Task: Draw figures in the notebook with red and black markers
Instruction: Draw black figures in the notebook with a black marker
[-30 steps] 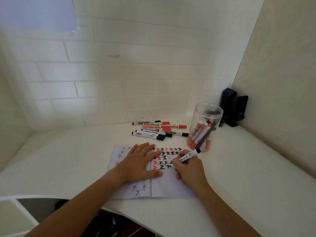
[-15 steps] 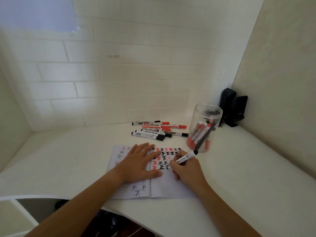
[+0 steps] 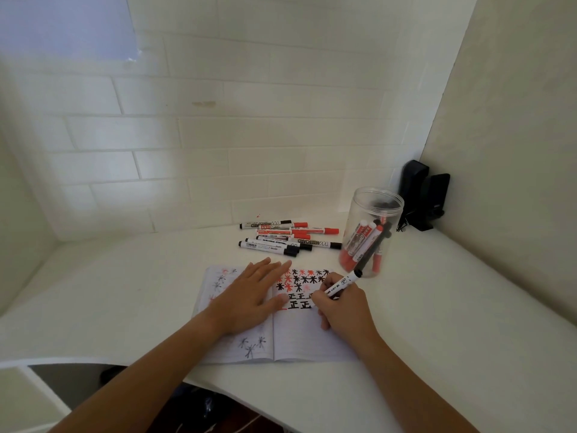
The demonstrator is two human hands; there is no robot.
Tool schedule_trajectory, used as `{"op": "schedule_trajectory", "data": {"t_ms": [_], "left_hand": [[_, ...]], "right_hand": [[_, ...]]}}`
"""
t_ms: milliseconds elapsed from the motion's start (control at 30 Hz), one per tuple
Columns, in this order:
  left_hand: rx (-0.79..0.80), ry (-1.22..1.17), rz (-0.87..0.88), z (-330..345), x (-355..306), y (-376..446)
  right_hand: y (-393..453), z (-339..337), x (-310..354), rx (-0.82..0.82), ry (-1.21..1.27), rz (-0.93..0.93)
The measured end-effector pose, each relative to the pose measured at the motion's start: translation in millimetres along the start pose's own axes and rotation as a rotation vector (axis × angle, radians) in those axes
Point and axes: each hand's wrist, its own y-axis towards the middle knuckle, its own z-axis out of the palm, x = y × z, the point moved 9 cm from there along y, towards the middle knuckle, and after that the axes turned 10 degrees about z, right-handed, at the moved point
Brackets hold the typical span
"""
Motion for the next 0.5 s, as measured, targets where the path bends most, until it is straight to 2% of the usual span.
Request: {"op": "schedule_trajectory", "data": {"t_ms": [100,333,500], "left_hand": [[-0.133,-0.15,-0.027,-9.8,2.8,-6.0],[-0.266,-0.099,0.08,-19.3,-2.2,-8.7],[-0.334,-0.141,0.129,-24.0,-4.4,-7.4]], "right_hand": [[0.7,0.0,-1.5,-0.001,0.017,0.012],[0.5,-0.5,-1.2,-0.005,0.036,-0.012],[4.2,-7.5,4.9,-0.021,0.208,-0.079]]}}
